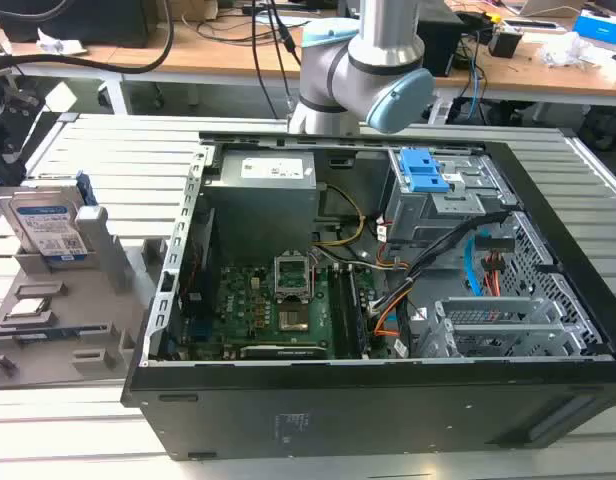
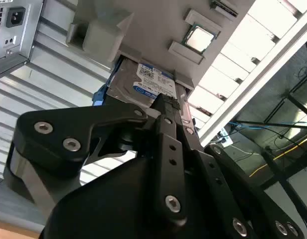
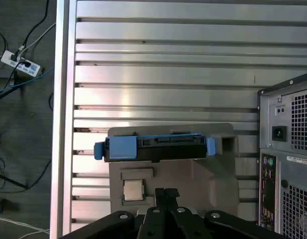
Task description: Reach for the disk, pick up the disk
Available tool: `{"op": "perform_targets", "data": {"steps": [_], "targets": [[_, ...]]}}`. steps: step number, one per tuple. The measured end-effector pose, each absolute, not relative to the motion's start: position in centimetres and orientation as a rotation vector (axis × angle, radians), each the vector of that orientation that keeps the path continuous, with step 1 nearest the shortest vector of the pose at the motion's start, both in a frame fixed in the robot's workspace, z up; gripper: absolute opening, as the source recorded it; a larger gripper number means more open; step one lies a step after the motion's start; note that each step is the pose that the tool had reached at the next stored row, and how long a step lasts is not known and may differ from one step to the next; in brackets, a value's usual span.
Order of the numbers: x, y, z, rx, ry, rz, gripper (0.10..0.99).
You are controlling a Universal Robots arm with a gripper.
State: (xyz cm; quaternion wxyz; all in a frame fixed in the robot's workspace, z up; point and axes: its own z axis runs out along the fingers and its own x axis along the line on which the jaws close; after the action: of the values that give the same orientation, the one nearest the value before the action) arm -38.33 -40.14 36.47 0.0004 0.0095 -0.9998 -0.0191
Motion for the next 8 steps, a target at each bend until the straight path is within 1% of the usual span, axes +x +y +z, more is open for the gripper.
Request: {"op": "perform_targets", "data": {"steps": [8], "targets": [[-38.33, -40.14, 36.47, 0.189, -3.133, -0.06, 0.106]]}}
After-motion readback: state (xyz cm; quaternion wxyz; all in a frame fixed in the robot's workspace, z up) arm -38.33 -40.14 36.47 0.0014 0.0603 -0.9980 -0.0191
